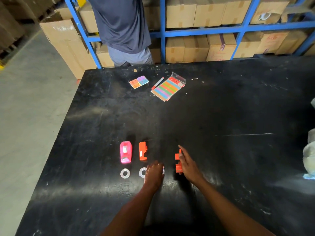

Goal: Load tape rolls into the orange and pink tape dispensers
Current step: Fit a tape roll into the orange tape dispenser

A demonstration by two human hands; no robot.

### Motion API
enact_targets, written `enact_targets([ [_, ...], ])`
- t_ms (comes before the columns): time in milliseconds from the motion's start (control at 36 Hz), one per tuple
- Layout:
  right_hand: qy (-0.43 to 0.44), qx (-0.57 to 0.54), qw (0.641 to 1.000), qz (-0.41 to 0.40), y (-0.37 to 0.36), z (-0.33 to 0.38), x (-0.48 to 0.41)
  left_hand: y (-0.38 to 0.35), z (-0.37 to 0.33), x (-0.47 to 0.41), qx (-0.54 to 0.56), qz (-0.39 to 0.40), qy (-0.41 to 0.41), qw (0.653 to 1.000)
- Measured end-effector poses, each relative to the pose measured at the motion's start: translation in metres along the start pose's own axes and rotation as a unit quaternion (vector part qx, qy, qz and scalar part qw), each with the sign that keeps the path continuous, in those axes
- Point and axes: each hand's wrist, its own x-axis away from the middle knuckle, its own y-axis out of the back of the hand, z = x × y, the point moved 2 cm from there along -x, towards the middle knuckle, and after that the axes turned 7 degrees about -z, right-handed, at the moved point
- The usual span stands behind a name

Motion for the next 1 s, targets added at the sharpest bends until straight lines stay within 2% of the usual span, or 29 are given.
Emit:
enact_targets([
  [139, -0.007, -0.008, 1.000, 0.008, -0.007, 0.002, -0.001, -0.006, 0.009, 0.000, 0.022, -0.002, -0.007, 1.000],
  [306, -0.020, 0.001, 1.000, 0.016, -0.014, 0.004, 0.001, -0.001, 0.042, 0.022, 0.063, -0.112, 0.025, 0.991],
  [667, -0.012, 0.013, 0.998, 0.058, -0.028, 0.024, 0.015, -0.005, 0.077, 0.032, 0.088, -0.101, 0.136, 0.982],
  [806, 0.003, 0.050, 0.996, 0.078, -0.032, 0.024, 0.017, 0.006, 0.069, 0.034, 0.158, -0.076, 0.121, 0.977],
  [1000, 0.037, 0.077, 0.988, 0.127, -0.047, 0.028, 0.023, 0.027, 0.048, 0.031, 0.219, -0.057, 0.046, 0.973],
])
